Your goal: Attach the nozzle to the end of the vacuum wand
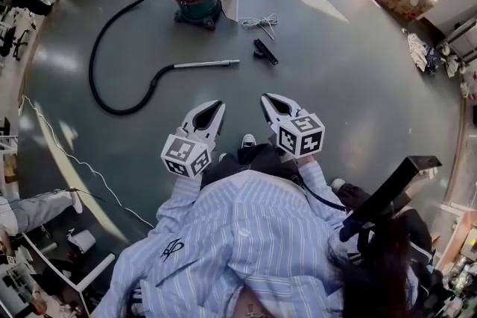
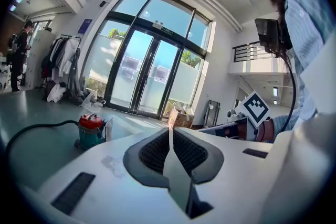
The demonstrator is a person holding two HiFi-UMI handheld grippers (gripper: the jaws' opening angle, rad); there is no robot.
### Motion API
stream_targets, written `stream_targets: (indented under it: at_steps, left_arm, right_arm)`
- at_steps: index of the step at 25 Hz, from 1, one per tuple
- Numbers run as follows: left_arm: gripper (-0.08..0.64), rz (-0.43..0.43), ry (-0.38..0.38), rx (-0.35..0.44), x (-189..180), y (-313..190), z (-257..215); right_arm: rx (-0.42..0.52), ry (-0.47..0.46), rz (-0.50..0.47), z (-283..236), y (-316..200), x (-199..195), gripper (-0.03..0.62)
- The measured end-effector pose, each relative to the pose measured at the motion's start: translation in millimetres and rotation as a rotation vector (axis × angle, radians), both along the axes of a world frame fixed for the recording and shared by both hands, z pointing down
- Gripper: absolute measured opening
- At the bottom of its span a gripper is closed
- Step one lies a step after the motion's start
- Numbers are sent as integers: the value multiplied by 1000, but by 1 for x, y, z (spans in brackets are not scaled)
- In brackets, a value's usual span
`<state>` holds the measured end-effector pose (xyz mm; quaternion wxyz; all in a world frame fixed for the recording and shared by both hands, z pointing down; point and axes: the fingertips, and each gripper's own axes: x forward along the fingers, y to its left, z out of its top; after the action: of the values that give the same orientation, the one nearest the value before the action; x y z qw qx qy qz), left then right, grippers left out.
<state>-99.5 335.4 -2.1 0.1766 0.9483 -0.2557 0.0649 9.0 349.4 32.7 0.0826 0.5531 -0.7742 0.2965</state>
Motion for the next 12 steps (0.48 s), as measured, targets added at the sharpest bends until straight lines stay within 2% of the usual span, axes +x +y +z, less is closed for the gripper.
stream_targets:
  at_steps: [7, 12]
  left_arm:
    - [25, -11, -31, -33, 12, -4, 11]
    - [26, -30, -38, -54, 8, -30, 16]
  right_arm:
    - [-25, -18, -8, 14, -12, 18, 6]
    - [-55, -40, 3, 25, -28, 20, 6]
